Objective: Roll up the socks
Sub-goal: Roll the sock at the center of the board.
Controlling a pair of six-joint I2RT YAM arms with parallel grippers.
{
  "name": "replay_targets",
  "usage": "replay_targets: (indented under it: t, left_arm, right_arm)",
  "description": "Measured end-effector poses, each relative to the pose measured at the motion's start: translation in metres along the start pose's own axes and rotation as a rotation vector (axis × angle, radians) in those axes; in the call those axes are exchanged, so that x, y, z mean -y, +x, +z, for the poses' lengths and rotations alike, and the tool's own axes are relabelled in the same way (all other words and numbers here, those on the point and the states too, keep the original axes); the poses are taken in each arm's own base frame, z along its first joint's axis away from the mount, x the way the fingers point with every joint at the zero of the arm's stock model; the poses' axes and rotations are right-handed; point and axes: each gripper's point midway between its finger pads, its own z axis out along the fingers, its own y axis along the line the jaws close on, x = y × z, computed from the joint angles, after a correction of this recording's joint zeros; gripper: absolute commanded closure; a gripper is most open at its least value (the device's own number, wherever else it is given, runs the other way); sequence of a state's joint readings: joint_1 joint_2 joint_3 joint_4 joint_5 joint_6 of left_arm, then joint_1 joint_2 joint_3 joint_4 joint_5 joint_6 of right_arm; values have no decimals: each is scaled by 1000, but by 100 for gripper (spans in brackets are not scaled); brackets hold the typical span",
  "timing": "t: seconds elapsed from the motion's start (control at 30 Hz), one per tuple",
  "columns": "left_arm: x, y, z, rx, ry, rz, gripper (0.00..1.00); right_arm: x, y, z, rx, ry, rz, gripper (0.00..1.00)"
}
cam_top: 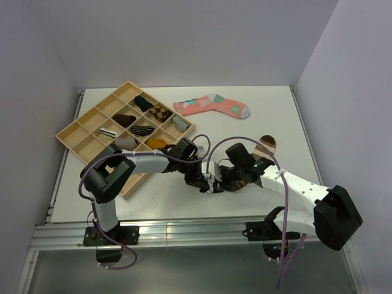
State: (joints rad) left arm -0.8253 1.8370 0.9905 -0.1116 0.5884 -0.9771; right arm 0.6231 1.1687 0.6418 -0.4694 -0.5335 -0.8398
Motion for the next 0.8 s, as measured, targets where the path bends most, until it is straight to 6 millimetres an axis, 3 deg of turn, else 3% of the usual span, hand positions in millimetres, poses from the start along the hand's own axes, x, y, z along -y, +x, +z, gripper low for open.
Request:
replay_targets:
  t: [0.37, 0.57, 0.67, 0.7, 0.8]
  left_arm:
    - [-11, 6, 8, -81, -5, -89, 100]
    - [-10, 7, 9, -97, 11, -94, 100]
    - [-9, 7, 9, -97, 15, -93, 99]
    - [-9, 7, 9, -97, 16, -93, 99]
    - [-10, 7, 10, -95, 28, -101, 92]
  right_arm:
    - [-34, 10, 26, -62, -47, -150, 51]
    - [-35, 13, 37, -97, -30, -202, 51]
    - [-34, 16, 42, -116, -18, -214, 63]
    - [-33, 17, 43, -120, -12, -218, 72]
    - [-29, 16, 44, -123, 9, -215, 83]
